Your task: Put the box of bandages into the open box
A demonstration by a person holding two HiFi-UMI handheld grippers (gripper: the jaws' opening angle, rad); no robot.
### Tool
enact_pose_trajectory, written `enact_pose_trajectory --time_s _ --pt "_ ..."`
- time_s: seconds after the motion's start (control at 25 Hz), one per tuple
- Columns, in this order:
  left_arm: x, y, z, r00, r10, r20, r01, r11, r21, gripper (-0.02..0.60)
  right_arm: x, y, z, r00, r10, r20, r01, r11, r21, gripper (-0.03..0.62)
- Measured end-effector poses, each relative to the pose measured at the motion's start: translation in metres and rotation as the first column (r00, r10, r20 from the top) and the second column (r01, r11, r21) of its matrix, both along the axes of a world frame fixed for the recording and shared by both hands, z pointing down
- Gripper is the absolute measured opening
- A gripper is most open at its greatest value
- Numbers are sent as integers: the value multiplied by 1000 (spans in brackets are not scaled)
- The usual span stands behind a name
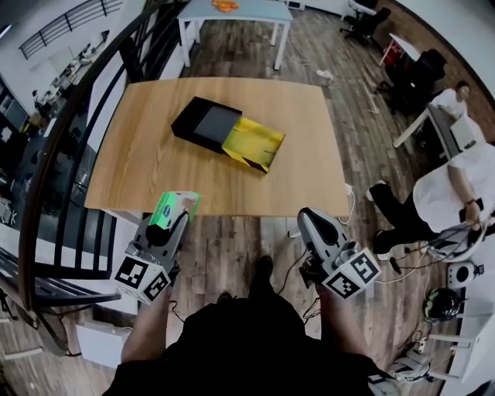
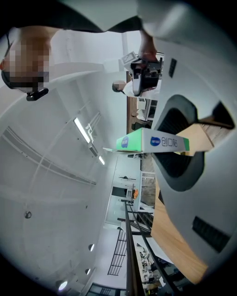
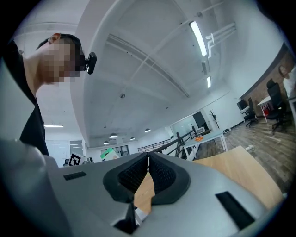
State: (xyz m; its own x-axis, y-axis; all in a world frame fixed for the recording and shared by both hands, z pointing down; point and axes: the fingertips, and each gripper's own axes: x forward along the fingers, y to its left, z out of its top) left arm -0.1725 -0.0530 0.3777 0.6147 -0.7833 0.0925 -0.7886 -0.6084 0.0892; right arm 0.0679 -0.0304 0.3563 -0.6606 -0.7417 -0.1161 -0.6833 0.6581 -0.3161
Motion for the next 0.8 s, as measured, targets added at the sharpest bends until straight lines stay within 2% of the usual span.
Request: enact_pose_trajectory --time_s 0.4,0.64,0.8 --pt "85 -75 -27 1000 -20 16 20 1000 15 98 74 -85 -6 997 -52 49 52 999 4 39" --pt "114 -102 -28 999 -40 9 39 999 30 98 107 -117 -4 996 -72 47 71 997 23 38" --pt "118 -119 -27 999 -47 8 47 999 18 98 110 -133 -5 996 -81 49 81 997 6 38"
